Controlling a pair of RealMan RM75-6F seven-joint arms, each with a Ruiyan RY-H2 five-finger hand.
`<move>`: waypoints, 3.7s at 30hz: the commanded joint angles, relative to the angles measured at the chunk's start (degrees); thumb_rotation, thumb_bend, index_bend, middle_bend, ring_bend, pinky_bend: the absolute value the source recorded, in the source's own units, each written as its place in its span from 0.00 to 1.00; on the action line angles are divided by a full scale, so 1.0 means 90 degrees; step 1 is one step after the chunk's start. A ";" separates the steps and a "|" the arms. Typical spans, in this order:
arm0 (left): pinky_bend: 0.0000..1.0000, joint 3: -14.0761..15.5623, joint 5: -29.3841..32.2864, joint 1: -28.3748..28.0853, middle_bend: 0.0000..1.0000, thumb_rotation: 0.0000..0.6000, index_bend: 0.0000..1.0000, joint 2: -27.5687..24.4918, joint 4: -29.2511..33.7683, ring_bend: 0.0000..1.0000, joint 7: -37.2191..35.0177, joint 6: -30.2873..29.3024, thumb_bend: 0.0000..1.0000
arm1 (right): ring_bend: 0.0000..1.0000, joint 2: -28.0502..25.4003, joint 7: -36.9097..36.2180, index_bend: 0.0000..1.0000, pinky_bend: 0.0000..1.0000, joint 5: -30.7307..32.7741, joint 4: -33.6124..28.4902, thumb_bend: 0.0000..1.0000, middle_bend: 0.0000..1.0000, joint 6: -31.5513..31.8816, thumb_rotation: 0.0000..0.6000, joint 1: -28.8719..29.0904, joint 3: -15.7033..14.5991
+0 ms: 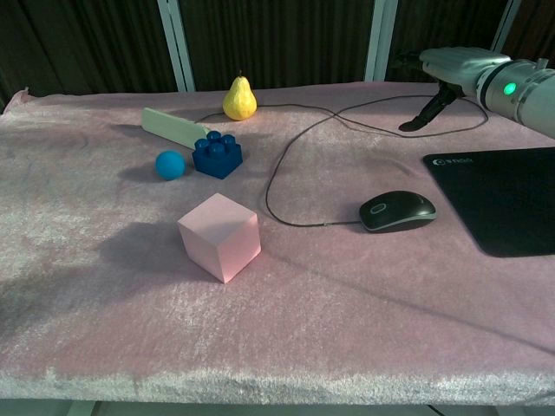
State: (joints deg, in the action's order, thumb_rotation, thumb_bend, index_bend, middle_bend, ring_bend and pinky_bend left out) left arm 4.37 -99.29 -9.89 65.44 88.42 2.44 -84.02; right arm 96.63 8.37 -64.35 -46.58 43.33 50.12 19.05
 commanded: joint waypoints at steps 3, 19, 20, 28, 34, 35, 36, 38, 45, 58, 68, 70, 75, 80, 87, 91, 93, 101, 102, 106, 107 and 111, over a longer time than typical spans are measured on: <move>0.48 -0.0001 -0.0007 0.0007 0.48 1.00 0.32 0.0002 -0.0007 0.42 -0.0003 -0.0021 0.31 | 0.13 0.0008 -0.0076 0.11 0.23 -0.0023 0.0048 0.28 0.09 0.0008 1.00 -0.0004 -0.0060; 0.48 0.0012 -0.0017 0.0060 0.48 1.00 0.32 -0.0030 0.0022 0.42 0.0015 -0.0100 0.31 | 0.13 0.0060 -0.0138 0.12 0.23 -0.0021 0.0148 0.28 0.09 0.0005 1.00 0.0053 -0.0150; 0.48 0.0013 -0.0017 0.0066 0.48 1.00 0.32 -0.0034 0.0023 0.42 0.0011 -0.0110 0.31 | 0.13 0.0053 -0.0182 0.12 0.23 -0.0044 0.0112 0.28 0.09 0.0020 1.00 0.0044 -0.0161; 0.48 0.0002 0.0053 0.0042 0.48 1.00 0.32 -0.0045 0.0036 0.42 0.0009 -0.0011 0.31 | 0.13 -0.0507 -0.0894 0.12 0.23 -0.0783 -0.0902 0.28 0.09 0.0454 1.00 -0.0319 -0.0562; 0.48 -0.0011 0.0078 0.0059 0.48 1.00 0.32 -0.0044 0.0057 0.42 0.0024 -0.0030 0.31 | 0.13 -0.1093 -0.1331 0.12 0.23 -0.1603 -0.1692 0.28 0.09 0.1013 1.00 -0.0704 -0.1088; 0.48 -0.0010 0.0081 0.0059 0.48 1.00 0.32 -0.0043 0.0061 0.42 0.0034 -0.0022 0.31 | 0.13 -0.1211 -0.1328 0.12 0.23 -0.1735 -0.1827 0.28 0.09 0.1096 1.00 -0.0771 -0.1198; 0.48 -0.0010 0.0085 0.0059 0.48 1.00 0.32 -0.0042 0.0065 0.42 0.0045 -0.0015 0.31 | 0.13 -0.1292 -0.1317 0.12 0.23 -0.1817 -0.1922 0.28 0.09 0.1159 1.00 -0.0822 -0.1268; 0.48 -0.0020 0.0099 0.0063 0.48 1.00 0.32 -0.0030 0.0075 0.42 0.0103 -0.0012 0.31 | 0.13 -0.1444 -0.1285 0.12 0.23 -0.1973 -0.2103 0.28 0.09 0.1309 1.00 -0.0937 -0.1407; 0.48 -0.0022 0.0053 0.0096 0.48 1.00 0.32 0.0001 0.0086 0.42 0.0205 -0.0081 0.31 | 0.13 -0.1832 -0.1382 0.11 0.23 -0.2273 -0.2446 0.28 0.09 0.1221 1.00 -0.1133 -0.1843; 0.48 -0.0036 0.0076 0.0094 0.48 1.00 0.32 0.0024 0.0082 0.42 0.0239 -0.0056 0.31 | 0.14 -0.1632 -0.1688 0.11 0.23 -0.2444 -0.2209 0.28 0.10 0.0530 1.00 -0.0917 -0.2109; 0.48 -0.0042 0.0088 0.0106 0.48 1.00 0.32 0.0011 0.0077 0.42 0.0201 -0.0072 0.31 | 0.23 -0.1246 -0.1596 0.20 0.28 -0.2385 -0.1835 0.28 0.19 0.0350 1.00 -0.0825 -0.2078; 0.48 -0.0040 0.0081 0.0102 0.48 1.00 0.32 0.0013 0.0076 0.42 0.0204 -0.0065 0.31 | 0.26 -0.1145 -0.1533 0.23 0.31 -0.2344 -0.1738 0.28 0.22 0.0358 1.00 -0.0823 -0.2043; 0.48 -0.0032 0.0058 0.0092 0.48 1.00 0.32 0.0020 0.0071 0.42 0.0218 -0.0050 0.31 | 0.37 -0.0869 -0.1397 0.35 0.41 -0.2257 -0.1446 0.28 0.31 0.0262 1.00 -0.0755 -0.1974; 0.48 -0.0016 -0.0025 0.0091 0.48 1.00 0.32 0.0019 0.0035 0.42 0.0183 -0.0101 0.31 | 0.48 -0.0560 -0.1345 0.46 0.51 -0.2183 -0.1080 0.29 0.39 0.0144 1.00 -0.0679 -0.1919; 0.48 -0.0017 -0.0022 0.0096 0.48 1.00 0.33 0.0018 0.0010 0.42 0.0146 -0.0113 0.31 | 0.65 -0.0246 -0.1326 0.70 0.68 -0.2339 -0.0567 0.58 0.55 0.0628 1.00 -0.0769 -0.1903; 0.48 -0.0010 -0.0034 0.0094 0.48 1.00 0.33 0.0017 0.0016 0.42 0.0150 -0.0110 0.31 | 0.65 -0.0250 -0.1473 0.73 0.68 -0.2371 -0.0449 0.59 0.55 0.0879 1.00 -0.0856 -0.1875; 0.48 -0.0006 -0.0039 0.0091 0.48 1.00 0.33 0.0019 0.0017 0.42 0.0166 -0.0100 0.31 | 0.65 -0.0301 -0.1505 0.73 0.68 -0.2368 -0.0426 0.59 0.55 0.1011 1.00 -0.0916 -0.1853; 0.48 -0.0003 -0.0016 0.0083 0.48 1.00 0.33 0.0022 0.0040 0.42 0.0191 -0.0056 0.31 | 0.65 -0.0845 -0.0918 0.73 0.68 -0.2051 -0.0642 0.59 0.55 0.1369 1.00 -0.1421 -0.1827; 0.48 0.0000 -0.0021 0.0082 0.48 1.00 0.33 0.0020 0.0044 0.42 0.0188 -0.0055 0.31 | 0.65 -0.0915 -0.0777 0.73 0.68 -0.1965 -0.0664 0.59 0.55 0.1381 1.00 -0.1504 -0.1820; 0.48 0.0000 -0.0023 0.0077 0.48 1.00 0.33 0.0021 0.0056 0.42 0.0201 -0.0047 0.31 | 0.64 -0.1090 -0.0283 0.73 0.68 -0.1511 -0.0603 0.59 0.55 0.1389 1.00 -0.1864 -0.1749; 0.48 0.0004 -0.0030 0.0076 0.48 1.00 0.33 0.0024 0.0057 0.42 0.0206 -0.0044 0.31 | 0.64 -0.1103 -0.0212 0.73 0.68 -0.1397 -0.0529 0.59 0.55 0.1325 1.00 -0.1935 -0.1740; 0.48 0.0010 -0.0042 0.0064 0.48 1.00 0.33 0.0036 0.0057 0.42 0.0235 -0.0019 0.31 | 0.63 -0.1072 -0.0110 0.72 0.67 -0.1146 -0.0205 0.59 0.55 0.1112 1.00 -0.2087 -0.1720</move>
State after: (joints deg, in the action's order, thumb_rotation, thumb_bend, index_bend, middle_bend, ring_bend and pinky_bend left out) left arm 4.46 -99.67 -9.31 65.75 88.93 4.55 -84.20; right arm 87.01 6.73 -75.63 -49.84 54.21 32.21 3.34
